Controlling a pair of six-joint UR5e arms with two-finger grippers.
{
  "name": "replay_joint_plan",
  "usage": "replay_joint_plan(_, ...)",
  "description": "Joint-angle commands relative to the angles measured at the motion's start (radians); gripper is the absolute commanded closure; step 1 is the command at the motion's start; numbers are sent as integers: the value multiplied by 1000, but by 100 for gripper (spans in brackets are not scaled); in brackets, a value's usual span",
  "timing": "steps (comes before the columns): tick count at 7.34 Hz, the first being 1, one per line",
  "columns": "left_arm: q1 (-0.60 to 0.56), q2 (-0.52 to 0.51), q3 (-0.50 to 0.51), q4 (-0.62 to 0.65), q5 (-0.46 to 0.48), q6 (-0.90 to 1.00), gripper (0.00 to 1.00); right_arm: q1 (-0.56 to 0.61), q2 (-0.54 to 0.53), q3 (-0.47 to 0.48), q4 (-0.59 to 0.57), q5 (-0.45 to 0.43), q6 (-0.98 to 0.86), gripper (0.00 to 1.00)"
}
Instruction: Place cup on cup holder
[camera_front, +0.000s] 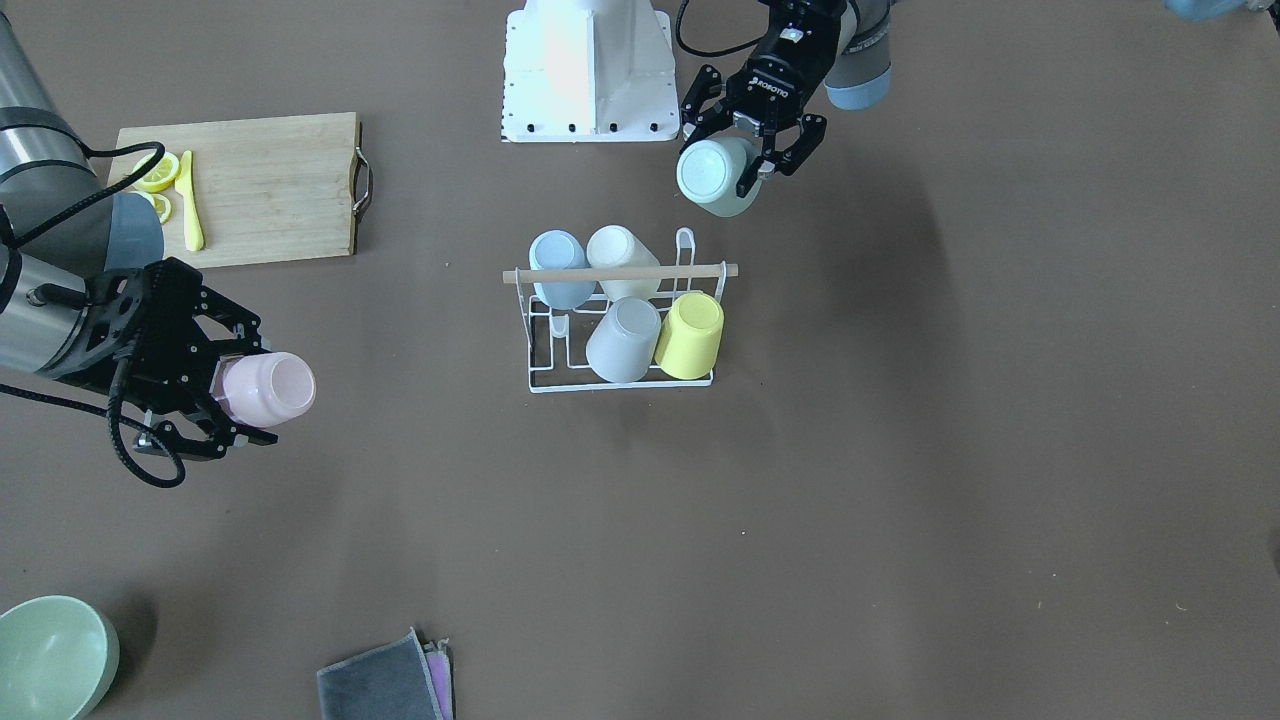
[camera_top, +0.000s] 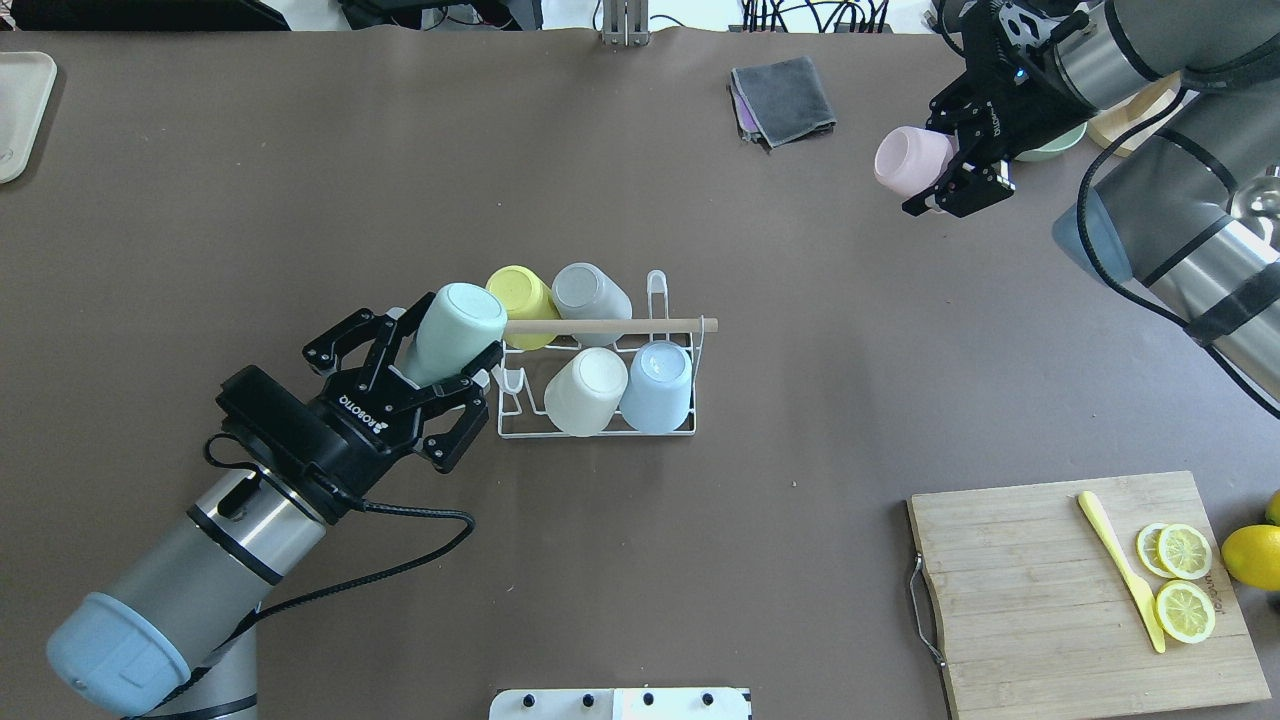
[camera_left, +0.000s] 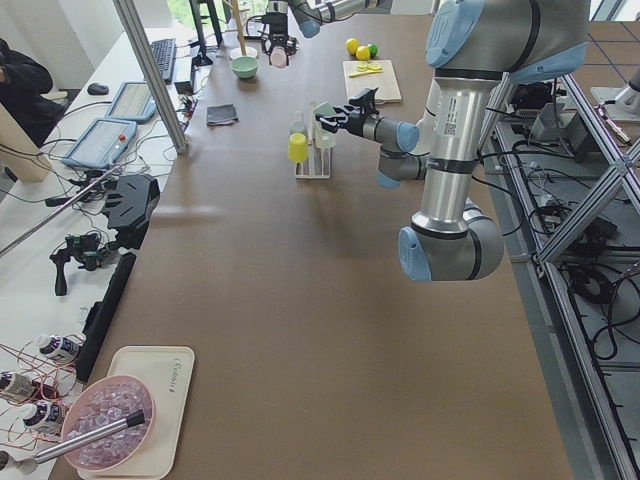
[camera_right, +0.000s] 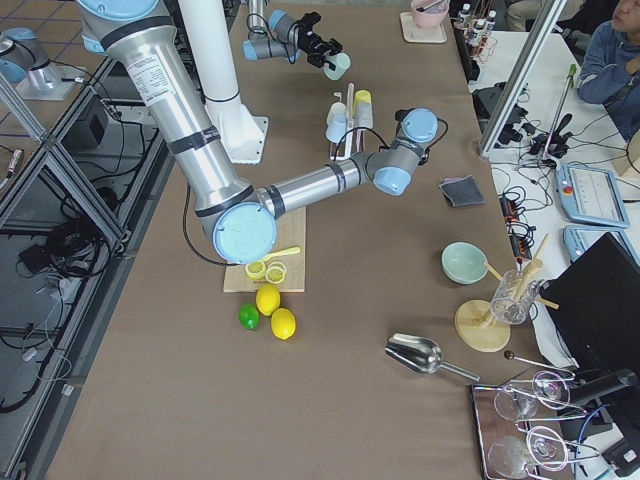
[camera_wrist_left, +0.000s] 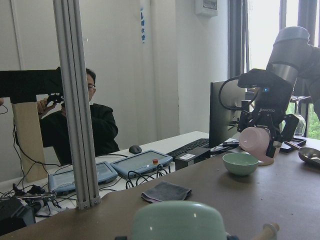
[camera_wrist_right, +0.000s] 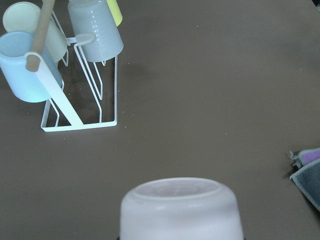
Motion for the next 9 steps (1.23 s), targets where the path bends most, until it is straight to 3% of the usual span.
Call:
replay_joint_plan(1,4,-24,31,-28,19,16,100,1,-30,-36,177,0,55,100)
replay_joint_plan(3,4,-27,42,-40,19,14,100,2,-23,-42,306,-10,122,100)
replay_joint_plan(5,4,-50,111,-120,19,16,100,-29,-6,-73,557,-142,334,100)
replay_joint_plan(7,2,-50,108,-141,21,18,100,-130,31,-186,848,-355,533,100)
replay_joint_plan(9,4,-65,113,-187,22,30,100,-190,141,-345,1083,-438,790,100)
